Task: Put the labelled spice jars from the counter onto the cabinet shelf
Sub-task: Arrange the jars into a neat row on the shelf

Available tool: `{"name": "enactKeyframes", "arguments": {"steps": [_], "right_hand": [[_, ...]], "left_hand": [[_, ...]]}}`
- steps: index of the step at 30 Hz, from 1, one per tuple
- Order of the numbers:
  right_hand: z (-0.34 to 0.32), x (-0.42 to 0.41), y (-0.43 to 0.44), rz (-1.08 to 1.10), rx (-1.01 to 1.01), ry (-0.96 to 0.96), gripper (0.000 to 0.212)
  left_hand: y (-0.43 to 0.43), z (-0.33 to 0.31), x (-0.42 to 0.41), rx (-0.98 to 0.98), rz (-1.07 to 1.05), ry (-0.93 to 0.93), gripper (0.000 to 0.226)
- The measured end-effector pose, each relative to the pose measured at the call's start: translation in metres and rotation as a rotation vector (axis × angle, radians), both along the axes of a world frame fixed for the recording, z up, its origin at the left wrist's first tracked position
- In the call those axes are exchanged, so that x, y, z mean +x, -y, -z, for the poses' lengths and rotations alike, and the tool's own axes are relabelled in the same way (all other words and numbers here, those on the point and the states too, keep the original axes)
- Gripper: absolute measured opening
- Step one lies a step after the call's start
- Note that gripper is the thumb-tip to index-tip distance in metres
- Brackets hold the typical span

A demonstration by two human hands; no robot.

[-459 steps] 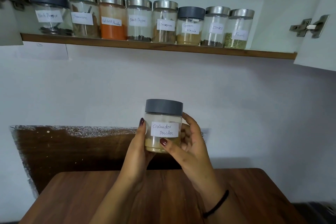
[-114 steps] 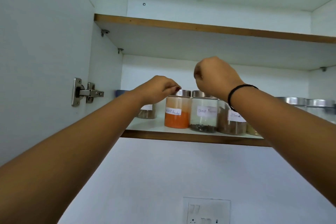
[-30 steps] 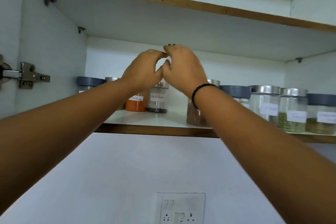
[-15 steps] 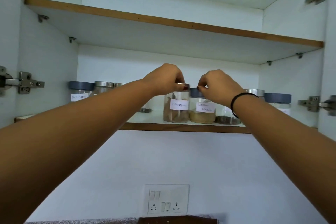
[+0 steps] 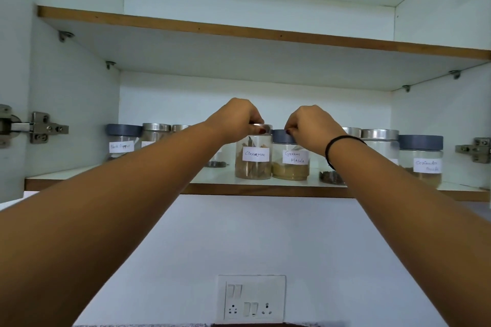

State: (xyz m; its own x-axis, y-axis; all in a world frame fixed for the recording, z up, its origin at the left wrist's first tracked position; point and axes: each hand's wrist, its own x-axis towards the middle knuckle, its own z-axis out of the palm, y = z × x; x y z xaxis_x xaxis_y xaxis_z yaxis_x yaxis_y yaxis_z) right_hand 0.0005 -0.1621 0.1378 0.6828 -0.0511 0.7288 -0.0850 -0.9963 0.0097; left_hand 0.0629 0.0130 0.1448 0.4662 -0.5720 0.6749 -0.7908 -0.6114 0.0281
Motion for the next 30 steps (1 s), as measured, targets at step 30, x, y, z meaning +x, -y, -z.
{"name": "enactKeyframes", "arguments": {"steps": [30], "right_hand": [[0.002, 0.121, 0.017, -0.002, 0.054, -0.018, 0.023]], "left_hand": [[0.021, -0.001, 0.124, -0.086, 0.002, -0.062, 0.030]]}}
